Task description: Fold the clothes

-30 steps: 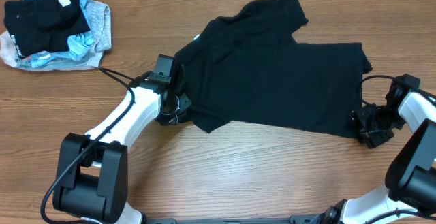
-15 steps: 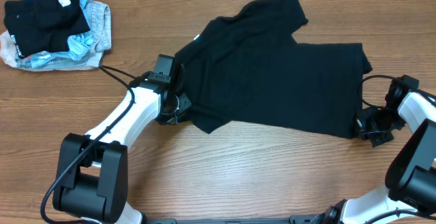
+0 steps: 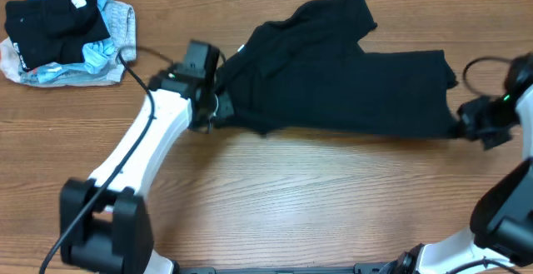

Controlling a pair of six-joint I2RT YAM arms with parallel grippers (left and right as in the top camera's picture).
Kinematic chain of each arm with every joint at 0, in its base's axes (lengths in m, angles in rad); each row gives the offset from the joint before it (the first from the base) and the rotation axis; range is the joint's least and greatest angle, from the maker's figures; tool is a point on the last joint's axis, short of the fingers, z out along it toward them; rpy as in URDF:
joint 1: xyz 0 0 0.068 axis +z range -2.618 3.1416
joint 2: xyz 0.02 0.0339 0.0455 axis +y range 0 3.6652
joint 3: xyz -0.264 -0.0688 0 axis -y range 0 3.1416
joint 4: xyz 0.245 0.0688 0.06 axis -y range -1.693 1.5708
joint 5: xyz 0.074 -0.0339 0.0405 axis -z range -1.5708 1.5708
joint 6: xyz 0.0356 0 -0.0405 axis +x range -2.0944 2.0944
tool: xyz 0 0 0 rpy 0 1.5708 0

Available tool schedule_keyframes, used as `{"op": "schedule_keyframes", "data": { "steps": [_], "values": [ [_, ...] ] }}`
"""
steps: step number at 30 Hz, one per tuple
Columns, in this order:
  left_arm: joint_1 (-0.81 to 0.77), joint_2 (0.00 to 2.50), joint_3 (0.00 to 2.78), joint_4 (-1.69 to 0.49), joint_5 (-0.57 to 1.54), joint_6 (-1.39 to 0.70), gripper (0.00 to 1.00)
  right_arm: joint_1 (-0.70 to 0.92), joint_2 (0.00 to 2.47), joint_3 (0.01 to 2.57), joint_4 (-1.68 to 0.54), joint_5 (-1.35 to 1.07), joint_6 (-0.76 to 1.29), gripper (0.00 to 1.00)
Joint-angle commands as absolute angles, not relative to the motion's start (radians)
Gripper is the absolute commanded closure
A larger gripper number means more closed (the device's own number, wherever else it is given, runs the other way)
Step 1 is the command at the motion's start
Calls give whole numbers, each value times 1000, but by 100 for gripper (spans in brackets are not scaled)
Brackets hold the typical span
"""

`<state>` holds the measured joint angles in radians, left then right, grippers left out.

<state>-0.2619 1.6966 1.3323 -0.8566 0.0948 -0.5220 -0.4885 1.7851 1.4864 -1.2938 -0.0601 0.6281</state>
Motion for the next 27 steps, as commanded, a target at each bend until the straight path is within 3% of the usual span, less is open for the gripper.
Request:
{"op": "schedule_keyframes", "data": {
  "steps": [1, 13, 20, 27],
  "values": [
    [-263, 1564, 1477, -876, 30, -413, 96, -487, 1679, 1692, -1359, -39, 586, 96],
    [-263, 1205, 1752, -885, -89, -352, 96, -472, 1567, 2287, -1605, -114, 500, 96],
    [-262, 1163, 1752, -834, -215, -377, 96, -435, 1557, 2378, -1525, -115, 501, 96],
    [-254, 1362, 1752, -631, -347, -374, 96, -399, 1628, 2377, -1318, -121, 527, 96]
  ]
}}
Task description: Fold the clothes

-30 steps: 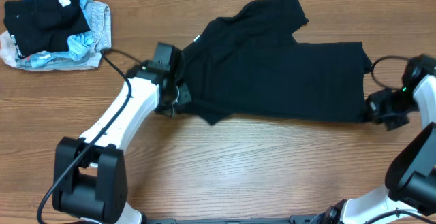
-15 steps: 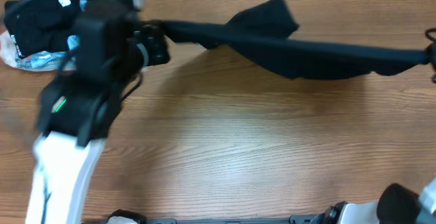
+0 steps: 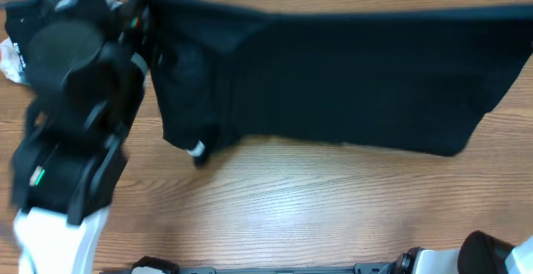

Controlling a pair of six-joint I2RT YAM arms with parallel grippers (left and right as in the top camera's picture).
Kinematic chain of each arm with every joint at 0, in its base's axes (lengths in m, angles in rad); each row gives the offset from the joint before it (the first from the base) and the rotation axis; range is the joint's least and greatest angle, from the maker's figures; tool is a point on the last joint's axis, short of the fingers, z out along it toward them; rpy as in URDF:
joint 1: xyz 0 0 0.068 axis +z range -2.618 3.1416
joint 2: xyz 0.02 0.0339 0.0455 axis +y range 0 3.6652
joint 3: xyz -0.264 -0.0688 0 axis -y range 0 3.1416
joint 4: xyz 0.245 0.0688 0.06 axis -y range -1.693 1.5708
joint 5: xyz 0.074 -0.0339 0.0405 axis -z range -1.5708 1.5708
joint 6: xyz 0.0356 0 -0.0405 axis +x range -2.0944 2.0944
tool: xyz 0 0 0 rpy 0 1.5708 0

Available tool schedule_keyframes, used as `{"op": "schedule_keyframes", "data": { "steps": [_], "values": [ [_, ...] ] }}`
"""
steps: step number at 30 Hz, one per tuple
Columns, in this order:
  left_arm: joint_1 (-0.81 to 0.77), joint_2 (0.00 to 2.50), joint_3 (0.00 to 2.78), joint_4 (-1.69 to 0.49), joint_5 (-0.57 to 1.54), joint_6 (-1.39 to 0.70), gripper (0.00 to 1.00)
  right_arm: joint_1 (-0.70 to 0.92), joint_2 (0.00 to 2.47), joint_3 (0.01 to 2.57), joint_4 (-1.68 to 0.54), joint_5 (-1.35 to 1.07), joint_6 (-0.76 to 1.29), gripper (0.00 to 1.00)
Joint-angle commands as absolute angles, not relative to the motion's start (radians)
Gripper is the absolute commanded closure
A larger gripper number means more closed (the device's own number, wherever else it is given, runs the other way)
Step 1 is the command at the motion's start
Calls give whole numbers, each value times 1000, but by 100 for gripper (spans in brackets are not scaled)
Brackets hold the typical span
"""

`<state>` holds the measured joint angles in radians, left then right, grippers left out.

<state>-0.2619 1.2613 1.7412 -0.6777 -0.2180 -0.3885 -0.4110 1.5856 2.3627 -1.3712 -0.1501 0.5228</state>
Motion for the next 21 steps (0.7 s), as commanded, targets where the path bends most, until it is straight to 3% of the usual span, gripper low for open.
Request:
{"op": "schedule_keyframes", "data": {
  "steps": [1, 12, 16, 21],
  "values": [
    [-250, 1402, 1752, -594, -346, -363, 96, -389, 1642, 2377, -1291, -123, 527, 96],
    [-234, 1584, 1769, -140, -340, -220, 96, -268, 1792, 2377, -969, -127, 483, 96],
    [-234, 1575, 1888, -133, -349, -126, 96, -283, 1772, 2438, -875, -150, 500, 96],
    [-234, 1568, 2111, -200, -377, -20, 96, -337, 1747, 2603, -947, -113, 489, 96]
  ]
}}
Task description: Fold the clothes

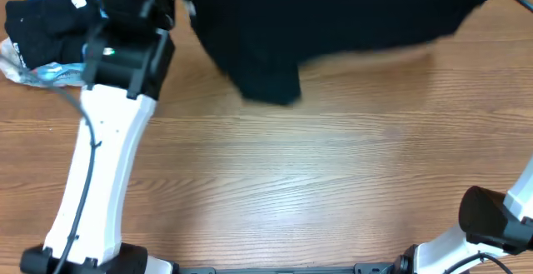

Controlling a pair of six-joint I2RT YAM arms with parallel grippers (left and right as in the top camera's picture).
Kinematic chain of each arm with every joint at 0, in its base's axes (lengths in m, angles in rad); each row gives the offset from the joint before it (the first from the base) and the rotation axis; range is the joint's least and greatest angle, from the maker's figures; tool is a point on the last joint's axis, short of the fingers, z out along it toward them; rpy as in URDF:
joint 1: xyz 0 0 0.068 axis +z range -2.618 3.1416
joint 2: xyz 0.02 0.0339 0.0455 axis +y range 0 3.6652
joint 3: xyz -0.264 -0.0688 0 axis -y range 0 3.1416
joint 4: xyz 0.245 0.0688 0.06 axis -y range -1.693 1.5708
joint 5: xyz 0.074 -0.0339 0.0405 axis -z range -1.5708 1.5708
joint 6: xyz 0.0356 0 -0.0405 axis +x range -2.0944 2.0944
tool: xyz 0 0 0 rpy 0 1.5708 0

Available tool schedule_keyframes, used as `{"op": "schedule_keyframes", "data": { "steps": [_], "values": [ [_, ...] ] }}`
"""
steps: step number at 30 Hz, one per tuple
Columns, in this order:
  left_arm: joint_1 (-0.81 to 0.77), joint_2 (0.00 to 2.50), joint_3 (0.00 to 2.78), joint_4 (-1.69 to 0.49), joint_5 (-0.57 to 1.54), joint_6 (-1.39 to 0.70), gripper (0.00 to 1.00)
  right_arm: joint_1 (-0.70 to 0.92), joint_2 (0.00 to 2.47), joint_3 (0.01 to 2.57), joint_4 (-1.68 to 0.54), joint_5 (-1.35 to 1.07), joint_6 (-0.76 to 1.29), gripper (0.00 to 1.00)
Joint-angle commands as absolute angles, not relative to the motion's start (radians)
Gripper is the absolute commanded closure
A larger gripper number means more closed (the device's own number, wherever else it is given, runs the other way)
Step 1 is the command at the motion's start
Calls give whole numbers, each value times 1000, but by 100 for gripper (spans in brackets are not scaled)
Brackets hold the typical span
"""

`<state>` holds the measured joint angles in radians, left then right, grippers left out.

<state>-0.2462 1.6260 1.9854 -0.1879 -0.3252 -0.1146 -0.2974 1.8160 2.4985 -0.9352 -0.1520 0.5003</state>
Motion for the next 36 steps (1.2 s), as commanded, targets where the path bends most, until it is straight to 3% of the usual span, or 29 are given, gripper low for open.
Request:
{"op": "schedule_keyframes", "data": {
  "steps": [1, 8, 20, 36],
  "values": [
    [-234, 1569, 2143, -227, -377, -17, 96, -342, 1747, 2621, -960, -114, 484, 96],
    [-234, 1598, 2173, -580, -385, -38, 96, -335, 1774, 2592, -1111, -106, 421, 96],
    [-237, 1886, 2083, -1147, -384, -346, 96, -332, 1847, 2290, -1394, -128, 324, 96],
    [-368, 1693, 2084, -1470, -157, -385, 96, -339, 1807, 2283, -1694, 49, 400, 96]
  ]
}}
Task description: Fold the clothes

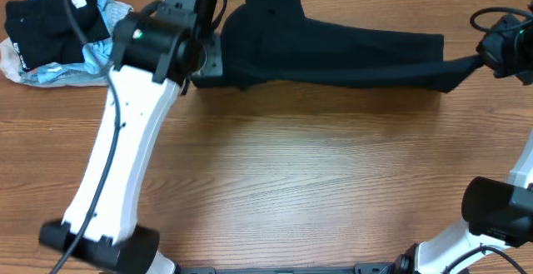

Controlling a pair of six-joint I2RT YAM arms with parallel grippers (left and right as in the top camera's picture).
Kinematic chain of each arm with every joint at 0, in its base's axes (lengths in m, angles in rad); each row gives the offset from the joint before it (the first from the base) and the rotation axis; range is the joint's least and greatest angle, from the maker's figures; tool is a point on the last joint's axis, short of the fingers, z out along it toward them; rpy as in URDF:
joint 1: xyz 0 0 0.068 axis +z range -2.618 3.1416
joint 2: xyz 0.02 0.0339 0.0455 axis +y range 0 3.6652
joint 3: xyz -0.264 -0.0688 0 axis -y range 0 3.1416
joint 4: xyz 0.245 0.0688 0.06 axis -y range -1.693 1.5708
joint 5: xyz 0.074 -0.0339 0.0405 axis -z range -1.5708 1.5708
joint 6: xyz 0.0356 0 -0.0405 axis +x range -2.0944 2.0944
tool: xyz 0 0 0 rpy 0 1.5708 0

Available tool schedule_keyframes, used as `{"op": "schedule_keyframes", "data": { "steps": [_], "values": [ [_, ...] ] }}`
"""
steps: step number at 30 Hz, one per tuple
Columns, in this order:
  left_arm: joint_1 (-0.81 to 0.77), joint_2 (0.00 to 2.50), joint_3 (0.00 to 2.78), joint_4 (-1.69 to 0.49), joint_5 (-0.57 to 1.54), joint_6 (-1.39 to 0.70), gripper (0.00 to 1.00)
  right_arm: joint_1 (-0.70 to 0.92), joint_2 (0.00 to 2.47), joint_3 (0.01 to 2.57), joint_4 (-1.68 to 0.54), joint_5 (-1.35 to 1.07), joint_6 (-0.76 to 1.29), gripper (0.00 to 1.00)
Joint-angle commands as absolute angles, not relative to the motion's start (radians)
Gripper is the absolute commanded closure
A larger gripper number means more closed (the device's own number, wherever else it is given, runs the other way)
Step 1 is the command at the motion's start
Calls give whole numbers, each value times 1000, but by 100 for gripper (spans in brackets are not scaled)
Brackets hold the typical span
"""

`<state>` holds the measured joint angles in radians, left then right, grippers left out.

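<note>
A black garment (333, 49) is stretched in a long, narrow band along the far part of the table. My left gripper (213, 57) is at its left end, fingers mostly hidden under the wrist and against the cloth. At the right end the cloth is drawn to a point (466, 64) that runs into my right gripper (491, 56), which is shut on it. The band sags a little along its middle.
A pile of other clothes (58, 32), black, grey and light blue, lies at the far left corner. The left arm (125, 149) slants across the left half of the wooden table (316, 182). The right arm's base (491, 216) is at the near right.
The garment was held high, close to the camera, over the far edge. Now it is down near the table as a stretched band, and both grippers are lower and in view at its ends.
First the garment lay rumpled on the table with a gripper at each end. Then it hung spread wide and raised between the arms. Then it was higher and farther back. Now it is stretched out low along the far side.
</note>
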<state>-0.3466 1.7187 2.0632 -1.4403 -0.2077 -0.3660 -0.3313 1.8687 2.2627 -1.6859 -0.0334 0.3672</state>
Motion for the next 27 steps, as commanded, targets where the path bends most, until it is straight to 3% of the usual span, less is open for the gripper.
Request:
{"op": "schedule_keyframes", "data": {
  "steps": [1, 9, 18, 27],
  "values": [
    [-378, 1690, 2084, -1494, -158, -386, 96, -345, 1795, 2274, -1694, 47, 398, 96],
    [-406, 1686, 2081, -1690, -168, -460, 96, -383, 1694, 2177, -1694, 39, 411, 96],
    [-420, 1666, 2026, -1690, -32, -441, 96, -382, 1578, 1911, -1693, 33, 412, 96],
    [-528, 1582, 1776, -1689, -114, -603, 96, -383, 1486, 1750, -1663, 70, 456, 96]
  ]
}}
